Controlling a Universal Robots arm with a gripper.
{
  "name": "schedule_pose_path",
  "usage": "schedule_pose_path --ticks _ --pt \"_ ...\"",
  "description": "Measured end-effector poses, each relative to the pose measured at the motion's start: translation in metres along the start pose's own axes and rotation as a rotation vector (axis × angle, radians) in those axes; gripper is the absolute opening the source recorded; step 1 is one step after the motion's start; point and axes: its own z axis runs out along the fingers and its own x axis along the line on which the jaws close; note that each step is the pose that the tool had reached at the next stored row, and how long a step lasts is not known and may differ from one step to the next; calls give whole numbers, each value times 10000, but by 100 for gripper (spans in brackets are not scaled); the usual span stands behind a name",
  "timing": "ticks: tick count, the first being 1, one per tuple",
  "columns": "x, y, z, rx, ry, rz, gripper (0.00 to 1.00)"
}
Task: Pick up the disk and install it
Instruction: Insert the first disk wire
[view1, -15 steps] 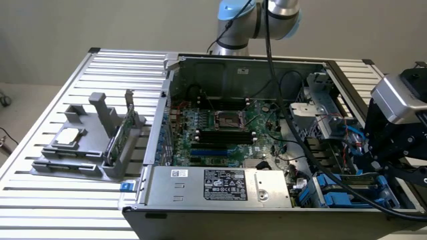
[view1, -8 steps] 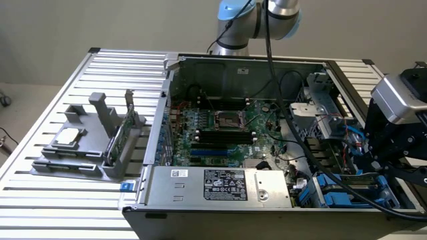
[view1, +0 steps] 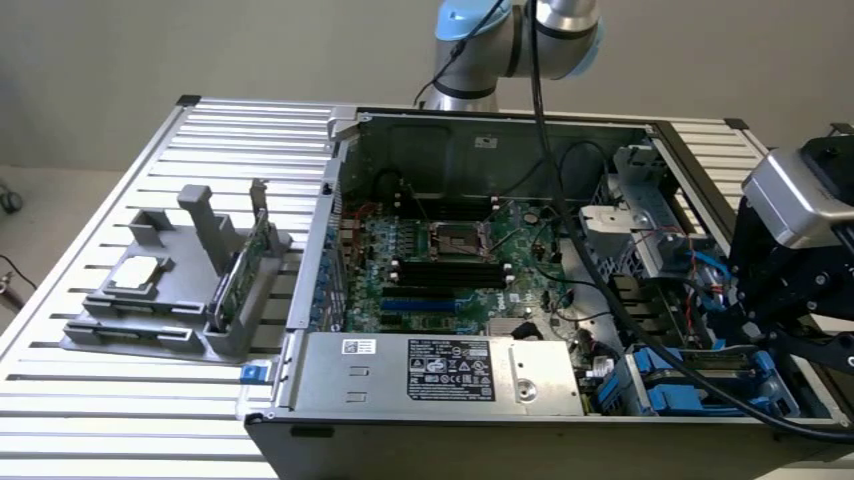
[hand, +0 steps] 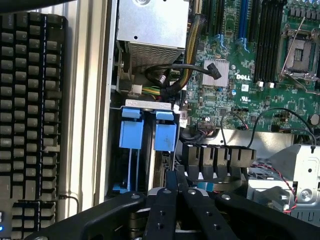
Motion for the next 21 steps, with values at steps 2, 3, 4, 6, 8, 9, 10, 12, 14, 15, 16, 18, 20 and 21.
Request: schedule_pose_path --ticks 2,3,4,6,8,9,10,12,14,15,16,18,20,21 --pt "0 0 0 19 -1 147 11" --pt "0 0 -2 35 -5 270 11" --pt "-1 0 -7 50 -10 382 11" --pt "-3 3 -21 78 -69 571 11" --pt "-5 8 -32 103 -167 730 11" --pt "-6 11 -37 117 -218 815 11" --pt "-7 13 -44 131 -269 912 11" --pt "-8 16 -53 160 -341 1115 11" --pt "-9 18 -59 192 -387 1340 11" --pt "-9 18 -61 209 -403 1458 11" --pt "-10 19 -63 228 -415 1590 11" --pt "-10 19 -63 266 -434 1851 11" --pt "-10 19 -64 307 -445 2125 11" --pt "-9 19 -64 328 -448 2266 11"
